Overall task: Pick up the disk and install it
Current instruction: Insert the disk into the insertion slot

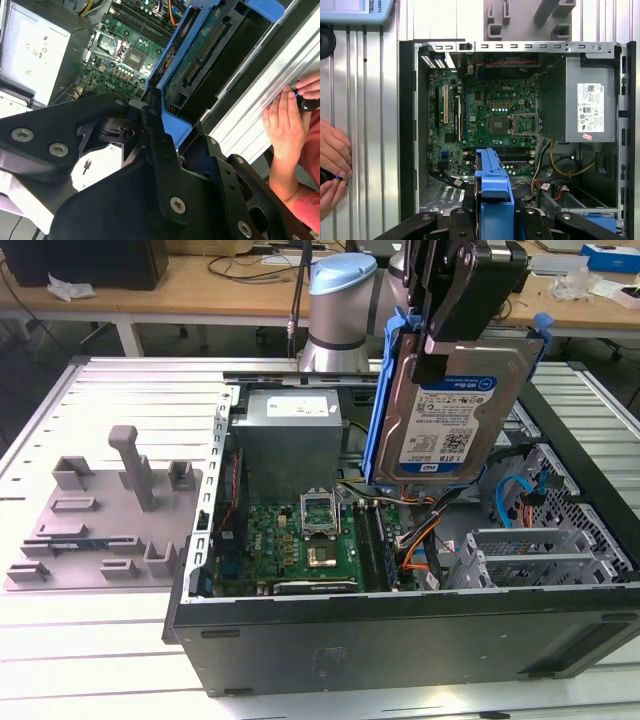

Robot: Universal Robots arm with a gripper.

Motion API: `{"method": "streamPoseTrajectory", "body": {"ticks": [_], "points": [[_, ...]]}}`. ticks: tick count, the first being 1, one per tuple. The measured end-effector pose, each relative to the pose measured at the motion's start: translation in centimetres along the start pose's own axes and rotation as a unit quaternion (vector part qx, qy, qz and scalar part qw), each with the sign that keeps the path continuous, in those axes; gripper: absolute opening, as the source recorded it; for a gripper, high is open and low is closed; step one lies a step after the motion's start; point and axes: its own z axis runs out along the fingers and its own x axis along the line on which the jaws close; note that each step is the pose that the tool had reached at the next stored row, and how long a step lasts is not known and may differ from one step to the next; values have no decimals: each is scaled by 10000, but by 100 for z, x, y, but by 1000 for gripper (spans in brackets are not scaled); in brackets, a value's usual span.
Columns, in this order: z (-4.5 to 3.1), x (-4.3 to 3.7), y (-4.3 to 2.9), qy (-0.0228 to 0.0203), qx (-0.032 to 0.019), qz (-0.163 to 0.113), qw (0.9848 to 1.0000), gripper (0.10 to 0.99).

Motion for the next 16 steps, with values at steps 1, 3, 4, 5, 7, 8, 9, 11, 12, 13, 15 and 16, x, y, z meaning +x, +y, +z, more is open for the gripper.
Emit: {"method": "streamPoseTrajectory", "body": {"ticks": [1,3,4,5,7,8,9,11,12,13,15,16], "points": [[0,2,0,0,0,0,10000,369],[1,53,-1,-12,4,0,10000,369],[1,77,-1,-24,6,0,10000,369],[2,117,-1,-40,6,0,10000,369],[4,214,-12,-53,6,2,10000,369],[4,244,-31,-53,6,2,10000,369],[5,270,-59,-53,6,2,10000,369],[5,323,-127,-53,6,2,10000,369],[5,346,-156,-53,6,2,10000,369],[5,358,-176,-53,6,3,10000,369],[5,384,-232,-53,6,2,10000,369],[5,399,-288,-53,6,1,10000,369]]}}
